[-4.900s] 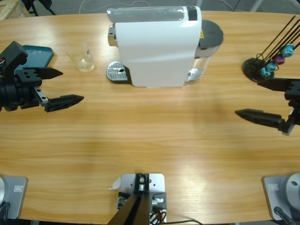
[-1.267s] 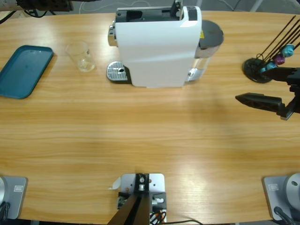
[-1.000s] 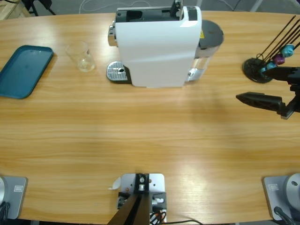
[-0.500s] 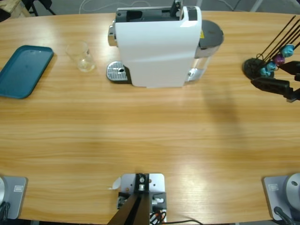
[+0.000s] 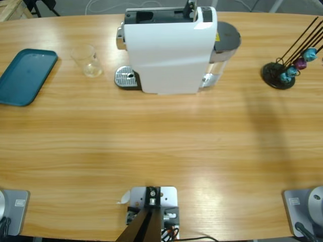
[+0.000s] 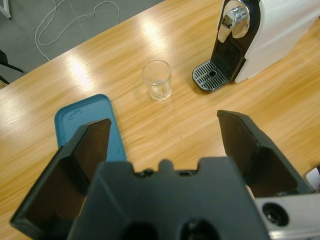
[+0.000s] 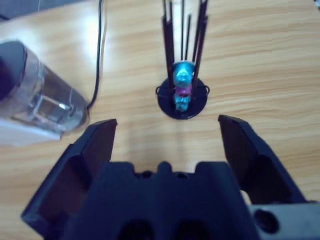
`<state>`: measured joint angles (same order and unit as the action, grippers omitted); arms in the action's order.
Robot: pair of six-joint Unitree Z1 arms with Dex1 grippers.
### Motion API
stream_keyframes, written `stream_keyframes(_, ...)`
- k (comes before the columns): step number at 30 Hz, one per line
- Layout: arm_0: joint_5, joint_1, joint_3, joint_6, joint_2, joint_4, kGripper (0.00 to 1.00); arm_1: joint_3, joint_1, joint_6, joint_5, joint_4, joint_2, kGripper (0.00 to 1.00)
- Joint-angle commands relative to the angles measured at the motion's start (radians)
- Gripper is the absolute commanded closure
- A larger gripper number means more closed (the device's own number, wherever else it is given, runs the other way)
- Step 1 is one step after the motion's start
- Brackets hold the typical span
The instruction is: Pour coffee
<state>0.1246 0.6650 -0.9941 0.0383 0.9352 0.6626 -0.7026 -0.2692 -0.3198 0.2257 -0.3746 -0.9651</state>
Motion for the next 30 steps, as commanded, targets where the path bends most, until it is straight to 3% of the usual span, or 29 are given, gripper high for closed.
stream_keyframes(1, -0.013, 0.011, 0.04, 0.019, 0.033, 0.018, 0.087, 0.065, 0.118, 0.044, -0.085, 0.126, -0.072, 0.259)
stream_keyframes(9, -0.013, 0.011, 0.04, 0.02, 0.063, 0.014, 0.087, 0.095, 0.146, 0.046, -0.128, 0.254, -0.281, 0.276)
stream_keyframes(27, -0.013, 0.011, 0.046, 0.02, 0.064, 0.012, 0.092, 0.095, 0.194, 0.057, -0.121, 0.324, -0.361, 0.281)
stream_keyframes(30, -0.013, 0.011, 0.046, 0.021, 0.063, 0.012, 0.092, 0.092, 0.194, 0.063, -0.121, 0.331, -0.371, 0.322)
